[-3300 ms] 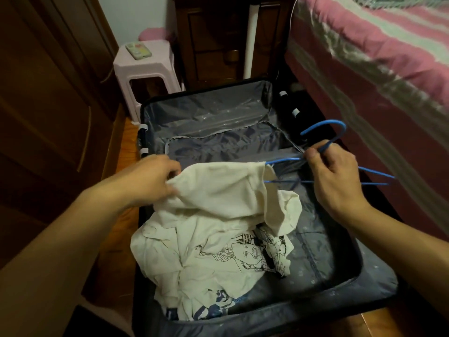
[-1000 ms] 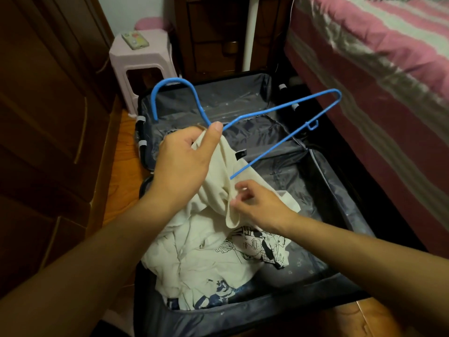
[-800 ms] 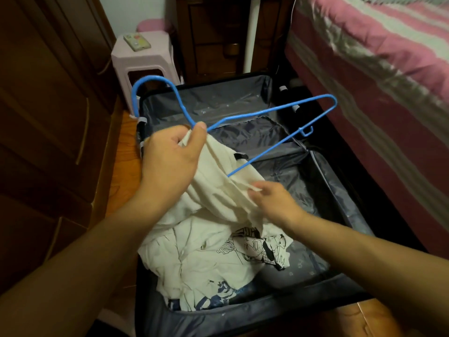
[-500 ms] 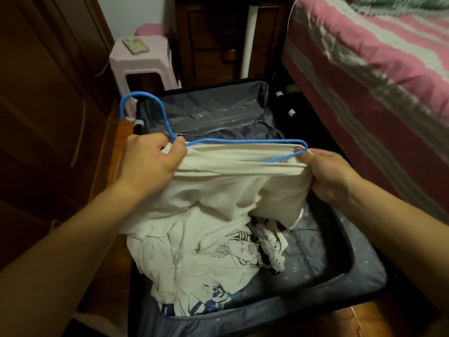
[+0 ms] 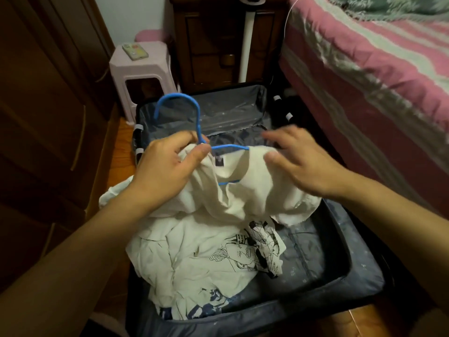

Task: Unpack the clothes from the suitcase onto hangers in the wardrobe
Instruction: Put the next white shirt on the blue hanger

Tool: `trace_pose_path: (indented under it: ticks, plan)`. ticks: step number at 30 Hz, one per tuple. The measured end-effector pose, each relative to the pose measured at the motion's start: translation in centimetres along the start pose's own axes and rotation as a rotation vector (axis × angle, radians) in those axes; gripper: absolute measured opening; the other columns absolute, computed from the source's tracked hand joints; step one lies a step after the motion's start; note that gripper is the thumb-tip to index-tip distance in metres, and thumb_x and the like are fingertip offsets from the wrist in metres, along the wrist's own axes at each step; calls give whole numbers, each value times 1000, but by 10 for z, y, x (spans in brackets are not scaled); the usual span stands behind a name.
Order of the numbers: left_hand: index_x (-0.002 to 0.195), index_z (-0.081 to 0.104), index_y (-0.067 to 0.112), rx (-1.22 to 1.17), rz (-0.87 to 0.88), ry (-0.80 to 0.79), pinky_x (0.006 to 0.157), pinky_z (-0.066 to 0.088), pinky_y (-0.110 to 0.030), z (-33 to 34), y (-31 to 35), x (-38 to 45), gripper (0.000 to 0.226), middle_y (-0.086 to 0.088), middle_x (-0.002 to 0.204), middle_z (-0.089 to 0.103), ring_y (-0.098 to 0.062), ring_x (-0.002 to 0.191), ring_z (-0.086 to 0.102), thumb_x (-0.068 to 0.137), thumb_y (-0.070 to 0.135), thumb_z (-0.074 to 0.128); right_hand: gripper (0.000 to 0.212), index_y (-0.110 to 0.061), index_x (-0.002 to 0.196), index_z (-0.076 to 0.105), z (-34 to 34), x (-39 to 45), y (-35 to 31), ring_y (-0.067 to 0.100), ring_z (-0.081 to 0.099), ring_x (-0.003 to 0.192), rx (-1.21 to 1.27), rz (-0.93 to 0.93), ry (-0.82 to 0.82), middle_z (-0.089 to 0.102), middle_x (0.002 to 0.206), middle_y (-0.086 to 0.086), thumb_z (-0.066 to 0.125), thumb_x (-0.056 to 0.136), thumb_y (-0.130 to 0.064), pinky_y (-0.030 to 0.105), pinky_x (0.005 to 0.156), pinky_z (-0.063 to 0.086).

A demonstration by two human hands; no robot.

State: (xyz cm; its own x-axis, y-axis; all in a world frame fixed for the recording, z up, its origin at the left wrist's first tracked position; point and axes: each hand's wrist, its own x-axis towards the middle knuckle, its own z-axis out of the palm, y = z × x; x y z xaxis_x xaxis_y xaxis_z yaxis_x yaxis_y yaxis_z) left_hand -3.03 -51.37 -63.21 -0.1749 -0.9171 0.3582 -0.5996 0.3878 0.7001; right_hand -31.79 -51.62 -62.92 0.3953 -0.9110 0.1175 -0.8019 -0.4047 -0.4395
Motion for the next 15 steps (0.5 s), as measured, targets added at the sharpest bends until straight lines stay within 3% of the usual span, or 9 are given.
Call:
trace_pose_path:
  ticks: [2, 4, 8, 12, 15]
  plan:
    - [103, 73, 26, -41, -6, -13, 84, 54, -46, -1, 11, 3, 25, 10, 99, 73, -12, 95, 68, 91, 45, 63, 51, -18, 94, 55, 8, -2, 4, 18, 53, 82, -86, -6, -18, 55, 86, -4, 24, 97, -60, 36, 74, 42]
    - [104, 73, 29, -57, -6, -6, 84, 54, -45, -1, 19, 6, 17, 10, 99, 73, -11, 95, 68, 92, 40, 68, 43, -19, 81, 41, 14, -3, 0, 18, 44, 68, -135, -42, 113, 44, 73, -7, 25, 100, -55, 35, 62, 35]
    - [105, 72, 27, -42, 45, -7, 82, 55, -41, -2, 49, 11, 25, 11, 98, 72, -7, 93, 67, 89, 46, 66, 35, -21, 80, 35, -3, 3, -22, 20, 43, 61, -161, -145, 272, 39, 70, -10, 33, 103, -46, 35, 54, 33]
    - [125, 66, 27, 105, 34, -96, 99, 49, -31, -62, 94, 48, 38, 12, 121, 67, -5, 114, 61, 94, 49, 62, 36, -18, 80, 42, -88, 22, -46, 26, 53, 62, -152, -142, 323, 48, 68, -4, 35, 102, -46, 35, 53, 39]
    - [118, 64, 29, 361, 4, -170, 80, 44, -28, -150, 132, 79, 41, 13, 107, 61, -3, 100, 55, 100, 56, 39, 33, -18, 78, 42, -193, 43, -72, 32, 56, 61, -157, -92, 399, 53, 66, 5, 40, 100, -42, 33, 52, 32]
